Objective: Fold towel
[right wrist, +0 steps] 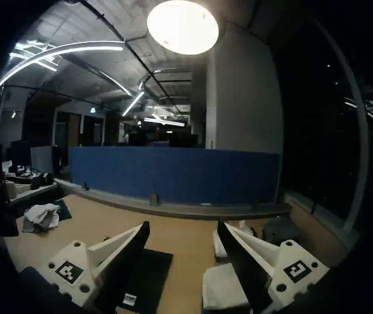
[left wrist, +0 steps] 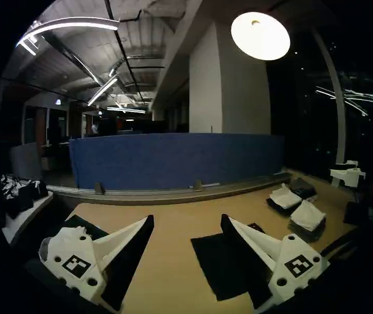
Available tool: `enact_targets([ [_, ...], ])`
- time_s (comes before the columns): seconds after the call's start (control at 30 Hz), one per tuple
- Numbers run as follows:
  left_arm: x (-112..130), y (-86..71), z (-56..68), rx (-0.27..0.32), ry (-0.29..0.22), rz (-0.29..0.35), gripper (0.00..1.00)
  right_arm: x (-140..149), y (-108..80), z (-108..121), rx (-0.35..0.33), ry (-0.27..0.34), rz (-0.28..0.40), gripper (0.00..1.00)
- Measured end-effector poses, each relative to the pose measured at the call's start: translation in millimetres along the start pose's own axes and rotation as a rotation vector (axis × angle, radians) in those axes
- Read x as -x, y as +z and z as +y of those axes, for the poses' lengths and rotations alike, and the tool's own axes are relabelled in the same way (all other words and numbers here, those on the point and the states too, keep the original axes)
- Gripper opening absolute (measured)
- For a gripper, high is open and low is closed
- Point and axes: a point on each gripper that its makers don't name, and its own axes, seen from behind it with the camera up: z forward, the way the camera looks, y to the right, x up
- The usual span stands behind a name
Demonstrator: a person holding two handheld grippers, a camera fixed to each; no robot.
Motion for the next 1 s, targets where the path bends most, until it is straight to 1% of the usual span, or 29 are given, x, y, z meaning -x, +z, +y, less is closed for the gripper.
enact_targets([
  [0.2,11.2,0.6,20.6,0.11,0.054,-0.086,0.95,12.1,0.2,-27.3,-0.129,-0.03,-0.119,1.0],
  [0.3,20.1,2.5,32.5,0.176,0.068,-0.133,0.95,19.6,-1.1,-38.3,-0.181,-0.052,-0.18,1.0],
  [0.37,25.5,5.2,35.9,0.196,0.072,-0.158,0.95,23.8,-0.9,-42.6,-0.201,-0.06,-0.205,1.0],
  [0.5,32.3,9.1,40.3,0.219,0.082,-0.184,0.95,31.0,0.2,-49.0,-0.229,-0.071,-0.237,1.0],
  [0.63,41.0,11.0,43.2,0.232,0.104,-0.203,0.95,38.8,0.0,-54.3,-0.252,-0.084,-0.266,1.0],
  [0.8,57.8,12.7,46.5,0.249,0.131,-0.236,0.95,52.3,0.9,-57.8,-0.268,-0.11,-0.298,1.0],
  [1.0,82.2,17.3,52.2,0.275,0.153,-0.275,0.95,75.8,3.1,-57.9,-0.28,-0.135,-0.345,1.0],
])
